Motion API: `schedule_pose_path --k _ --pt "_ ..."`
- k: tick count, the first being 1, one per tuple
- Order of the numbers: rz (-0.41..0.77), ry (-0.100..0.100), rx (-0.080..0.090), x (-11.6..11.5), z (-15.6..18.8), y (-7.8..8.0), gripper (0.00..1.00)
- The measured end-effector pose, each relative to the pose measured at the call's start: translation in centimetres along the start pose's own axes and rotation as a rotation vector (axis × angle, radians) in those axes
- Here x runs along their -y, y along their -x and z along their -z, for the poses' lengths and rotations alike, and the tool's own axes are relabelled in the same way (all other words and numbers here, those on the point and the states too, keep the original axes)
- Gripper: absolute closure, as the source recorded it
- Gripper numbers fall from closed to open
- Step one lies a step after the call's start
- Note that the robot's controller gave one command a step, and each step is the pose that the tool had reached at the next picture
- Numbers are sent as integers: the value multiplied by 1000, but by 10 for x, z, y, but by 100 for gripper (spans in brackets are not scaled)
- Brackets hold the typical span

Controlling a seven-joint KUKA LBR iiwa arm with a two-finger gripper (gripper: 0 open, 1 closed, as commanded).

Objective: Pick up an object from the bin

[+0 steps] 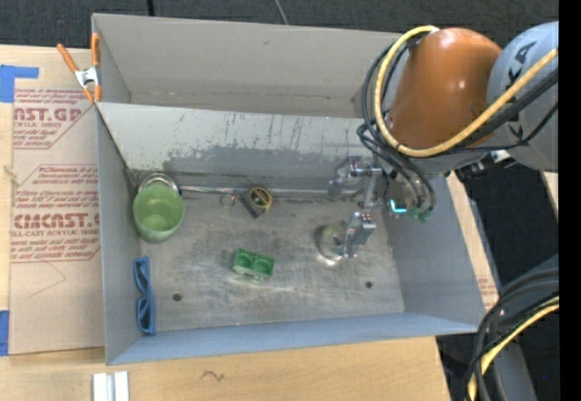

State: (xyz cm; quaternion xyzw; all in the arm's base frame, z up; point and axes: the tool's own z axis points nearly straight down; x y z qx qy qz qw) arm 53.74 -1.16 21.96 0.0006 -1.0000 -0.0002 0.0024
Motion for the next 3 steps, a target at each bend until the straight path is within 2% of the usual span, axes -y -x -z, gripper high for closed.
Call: schedule_pose_path --k 1,2,3 --pt "189 0 -1 49 -106 -3 0" --pt "217 -3 31 38 -141 16 0" --pt "217 -3 30 38 -138 17 100"
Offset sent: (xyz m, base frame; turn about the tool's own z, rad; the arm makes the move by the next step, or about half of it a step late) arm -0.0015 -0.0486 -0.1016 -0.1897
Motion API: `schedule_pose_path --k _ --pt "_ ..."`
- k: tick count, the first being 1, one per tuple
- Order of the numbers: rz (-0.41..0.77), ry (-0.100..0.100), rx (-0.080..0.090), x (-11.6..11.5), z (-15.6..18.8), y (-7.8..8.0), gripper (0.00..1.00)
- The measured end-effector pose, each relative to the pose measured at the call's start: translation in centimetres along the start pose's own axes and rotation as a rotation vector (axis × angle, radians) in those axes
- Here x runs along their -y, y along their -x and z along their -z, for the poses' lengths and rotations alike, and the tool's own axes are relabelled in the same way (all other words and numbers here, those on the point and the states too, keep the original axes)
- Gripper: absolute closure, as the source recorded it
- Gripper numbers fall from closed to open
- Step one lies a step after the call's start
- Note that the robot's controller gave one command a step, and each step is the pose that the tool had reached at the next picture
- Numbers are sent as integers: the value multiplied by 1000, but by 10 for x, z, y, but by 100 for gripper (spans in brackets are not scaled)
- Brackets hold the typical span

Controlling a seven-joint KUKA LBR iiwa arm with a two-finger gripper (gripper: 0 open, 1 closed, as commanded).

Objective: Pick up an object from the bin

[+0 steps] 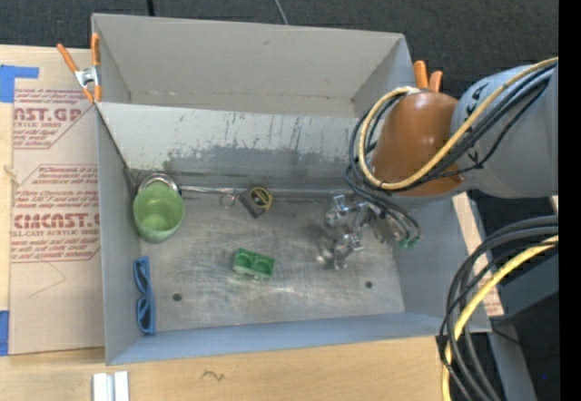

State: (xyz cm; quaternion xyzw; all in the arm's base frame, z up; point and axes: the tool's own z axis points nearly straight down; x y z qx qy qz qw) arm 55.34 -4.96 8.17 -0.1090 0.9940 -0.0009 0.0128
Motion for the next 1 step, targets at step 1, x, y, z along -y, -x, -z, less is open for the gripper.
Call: schedule_pose_path --k 1 --pt "174 4 -15 -29 130 2 100"
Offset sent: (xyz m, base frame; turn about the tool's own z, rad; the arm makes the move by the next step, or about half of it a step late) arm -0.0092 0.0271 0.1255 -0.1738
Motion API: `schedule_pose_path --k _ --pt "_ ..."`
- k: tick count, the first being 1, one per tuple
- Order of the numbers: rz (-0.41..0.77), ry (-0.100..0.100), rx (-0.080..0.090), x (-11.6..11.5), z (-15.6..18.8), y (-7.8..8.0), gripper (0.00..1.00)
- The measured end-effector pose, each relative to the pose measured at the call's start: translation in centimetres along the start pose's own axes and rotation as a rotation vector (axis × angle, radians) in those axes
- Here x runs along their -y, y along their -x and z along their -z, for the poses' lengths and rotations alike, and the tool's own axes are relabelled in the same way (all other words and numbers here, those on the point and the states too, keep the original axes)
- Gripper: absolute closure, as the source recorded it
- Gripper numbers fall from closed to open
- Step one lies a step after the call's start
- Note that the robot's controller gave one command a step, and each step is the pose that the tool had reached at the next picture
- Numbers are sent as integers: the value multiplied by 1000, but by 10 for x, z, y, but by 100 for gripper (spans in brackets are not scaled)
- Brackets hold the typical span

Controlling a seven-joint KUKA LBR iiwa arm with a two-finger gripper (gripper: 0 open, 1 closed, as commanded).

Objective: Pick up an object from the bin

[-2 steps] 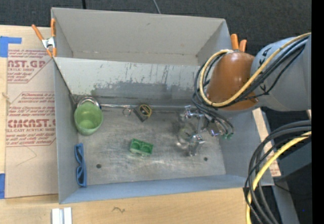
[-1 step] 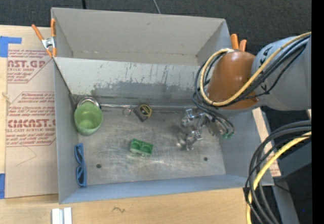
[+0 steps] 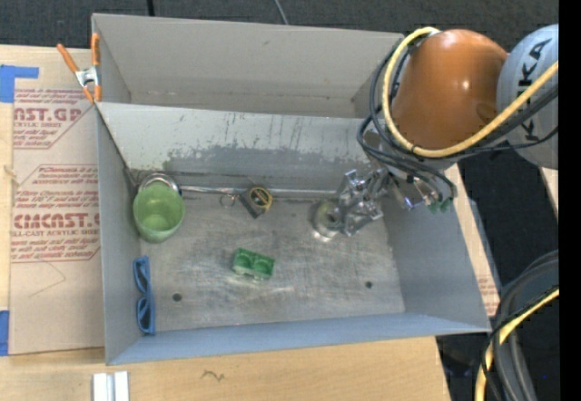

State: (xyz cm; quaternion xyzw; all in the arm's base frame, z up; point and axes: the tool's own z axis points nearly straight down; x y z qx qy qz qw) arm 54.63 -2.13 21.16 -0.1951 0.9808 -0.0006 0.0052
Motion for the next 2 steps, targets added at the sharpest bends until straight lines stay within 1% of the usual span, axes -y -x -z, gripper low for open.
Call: schedule_pose_path --k 1,2 --pt "107 2 -3 -12 44 1 100" --pt "106 4 -6 -12 42 0 0"
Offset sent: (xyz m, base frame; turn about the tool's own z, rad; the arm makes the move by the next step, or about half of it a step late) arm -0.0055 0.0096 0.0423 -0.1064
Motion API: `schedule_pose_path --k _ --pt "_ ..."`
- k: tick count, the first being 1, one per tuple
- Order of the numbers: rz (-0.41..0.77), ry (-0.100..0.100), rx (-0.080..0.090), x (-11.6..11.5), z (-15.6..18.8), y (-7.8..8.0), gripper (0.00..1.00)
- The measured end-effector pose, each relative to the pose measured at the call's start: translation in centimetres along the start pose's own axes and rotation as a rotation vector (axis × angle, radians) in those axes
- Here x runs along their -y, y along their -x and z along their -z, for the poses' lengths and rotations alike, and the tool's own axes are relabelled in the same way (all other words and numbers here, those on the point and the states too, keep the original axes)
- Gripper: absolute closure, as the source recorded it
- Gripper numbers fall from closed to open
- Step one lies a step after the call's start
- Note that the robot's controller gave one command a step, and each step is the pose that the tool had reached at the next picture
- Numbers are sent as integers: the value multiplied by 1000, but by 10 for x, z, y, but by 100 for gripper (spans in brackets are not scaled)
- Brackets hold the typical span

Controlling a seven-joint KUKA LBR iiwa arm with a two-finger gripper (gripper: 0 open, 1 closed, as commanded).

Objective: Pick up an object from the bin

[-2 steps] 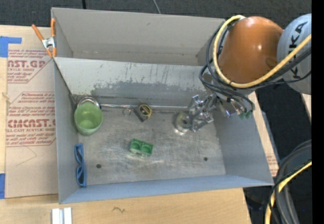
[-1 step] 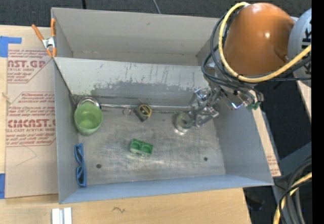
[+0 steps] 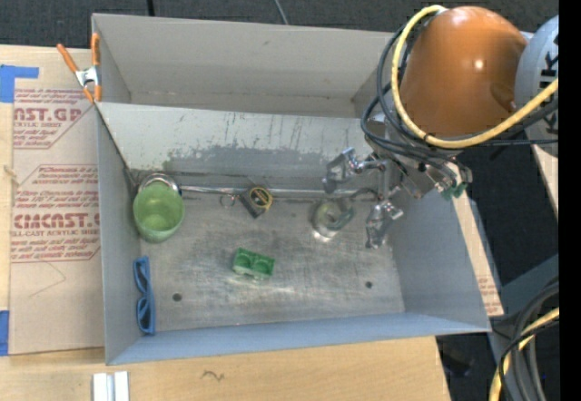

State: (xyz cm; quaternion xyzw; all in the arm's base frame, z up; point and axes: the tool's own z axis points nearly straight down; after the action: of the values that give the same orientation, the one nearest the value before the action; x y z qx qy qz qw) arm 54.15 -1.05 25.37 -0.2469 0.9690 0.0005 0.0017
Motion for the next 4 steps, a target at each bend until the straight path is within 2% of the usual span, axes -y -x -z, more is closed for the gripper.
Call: schedule_pose_path --k 1,2,3,4 --pt "119 6 -5 -50 -93 43 0" --pt "175 3 -7 -49 -97 -17 0" --pt "212 1 1 -98 -185 54 0" --pt "207 0 -8 -94 -181 51 100"
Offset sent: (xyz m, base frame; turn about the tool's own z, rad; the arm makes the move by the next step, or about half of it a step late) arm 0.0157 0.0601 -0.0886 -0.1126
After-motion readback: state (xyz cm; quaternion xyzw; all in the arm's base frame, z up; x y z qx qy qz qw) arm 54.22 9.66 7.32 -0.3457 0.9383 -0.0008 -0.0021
